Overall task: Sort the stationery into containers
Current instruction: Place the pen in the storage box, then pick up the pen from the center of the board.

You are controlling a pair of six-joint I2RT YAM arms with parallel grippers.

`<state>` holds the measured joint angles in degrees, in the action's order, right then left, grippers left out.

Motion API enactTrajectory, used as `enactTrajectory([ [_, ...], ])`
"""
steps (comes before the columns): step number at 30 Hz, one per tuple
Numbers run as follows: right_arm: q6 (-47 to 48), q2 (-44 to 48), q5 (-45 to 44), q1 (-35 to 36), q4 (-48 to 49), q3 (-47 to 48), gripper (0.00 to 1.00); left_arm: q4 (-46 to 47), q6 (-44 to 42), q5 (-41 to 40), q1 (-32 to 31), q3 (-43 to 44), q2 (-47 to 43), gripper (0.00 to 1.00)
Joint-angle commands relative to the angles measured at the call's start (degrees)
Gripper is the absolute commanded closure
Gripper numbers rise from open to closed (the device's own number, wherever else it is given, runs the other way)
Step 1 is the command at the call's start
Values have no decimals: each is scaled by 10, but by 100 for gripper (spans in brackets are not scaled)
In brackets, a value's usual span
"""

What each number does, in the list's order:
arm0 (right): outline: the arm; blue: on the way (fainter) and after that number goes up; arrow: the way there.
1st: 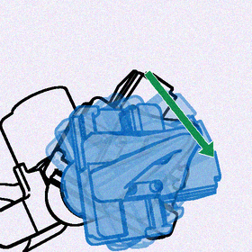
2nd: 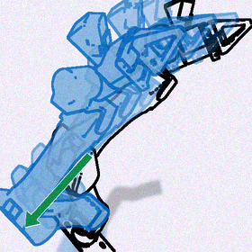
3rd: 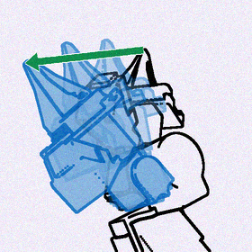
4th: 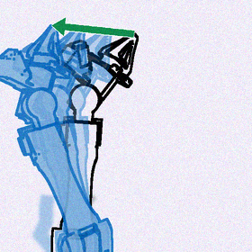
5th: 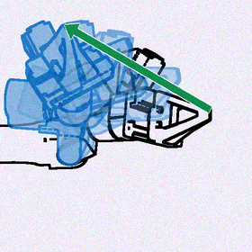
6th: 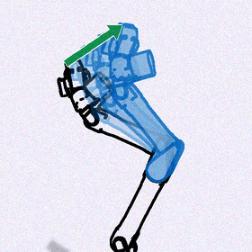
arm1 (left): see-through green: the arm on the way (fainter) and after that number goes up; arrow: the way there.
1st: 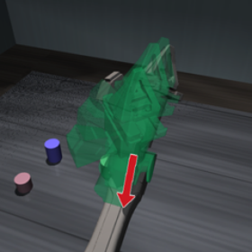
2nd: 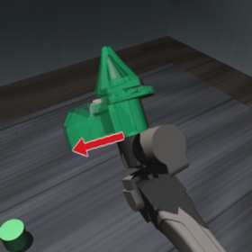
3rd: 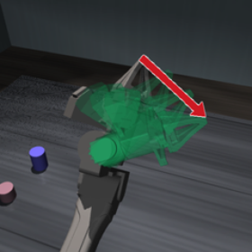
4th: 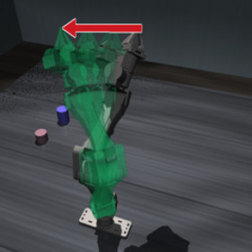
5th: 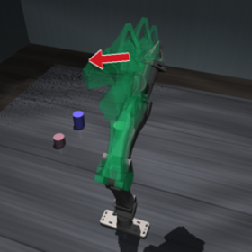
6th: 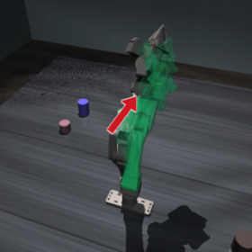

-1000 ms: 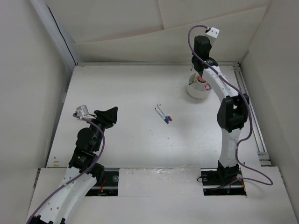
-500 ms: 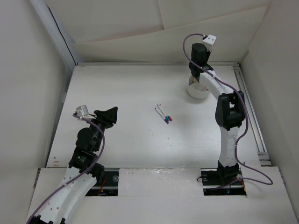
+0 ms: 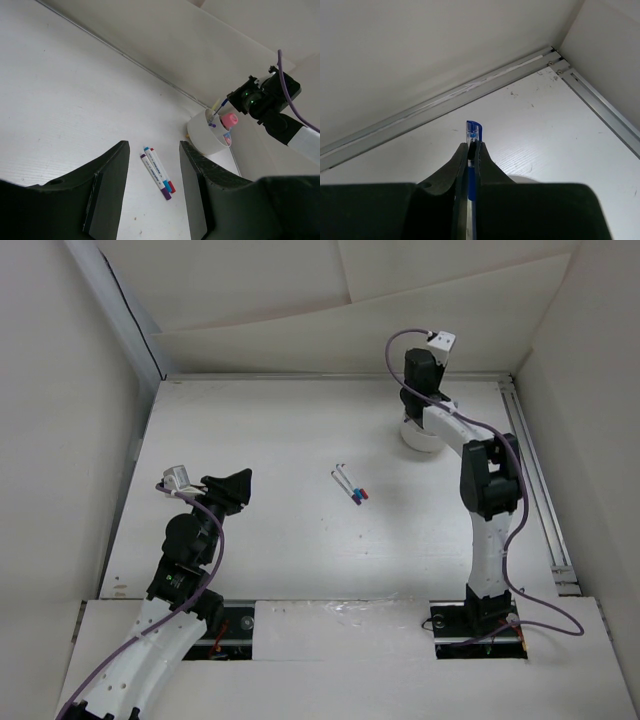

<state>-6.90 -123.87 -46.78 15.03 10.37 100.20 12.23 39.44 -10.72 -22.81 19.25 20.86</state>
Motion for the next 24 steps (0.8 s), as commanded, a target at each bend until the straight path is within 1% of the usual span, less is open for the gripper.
enactTrajectory([
  [1,7,42,-16,14,46,-15,92,22,-3,-2,-2,5,-4,59],
  [2,7,50,-16,14,46,-15,83,22,-3,-2,-2,5,-4,59],
  [5,7,68,-16,19,46,-28,69,22,-3,-2,-2,5,-4,59],
  [6,7,80,-16,25,46,-33,63,22,-3,-2,-2,5,-4,59],
  [8,7,91,-16,26,46,-33,55,22,-3,-2,-2,5,-4,59],
  [9,7,103,-16,31,46,-33,48,22,-3,-2,-2,5,-4,59],
  [10,7,110,-16,31,40,-39,47,22,-3,-2,-2,5,-4,59],
  [13,7,142,-16,44,34,-44,47,22,-3,-2,-2,5,-9,59],
  [15,7,163,2,57,9,-44,52,22,-3,-2,-2,5,-9,59],
  [16,0,187,8,65,-2,-49,62,22,-3,-2,-2,5,-9,59],
  [18,-7,214,63,94,-48,-55,75,22,-3,-2,-2,5,-9,59],
  [19,-17,226,86,105,-67,-72,82,22,-3,-2,-2,5,-9,59],
  [20,-36,251,114,115,-85,-83,94,22,-3,-2,-2,5,-9,59],
  [21,-50,263,184,136,-115,-95,100,22,-3,-2,-2,5,-9,59],
  [22,-69,274,224,145,-128,-109,100,22,-3,-2,-2,5,-9,59],
  [23,-104,295,274,153,-128,-149,100,22,-3,-2,-2,5,-9,59],
  [24,-111,304,330,159,-128,-171,100,22,-3,-2,-2,5,-9,59],
])
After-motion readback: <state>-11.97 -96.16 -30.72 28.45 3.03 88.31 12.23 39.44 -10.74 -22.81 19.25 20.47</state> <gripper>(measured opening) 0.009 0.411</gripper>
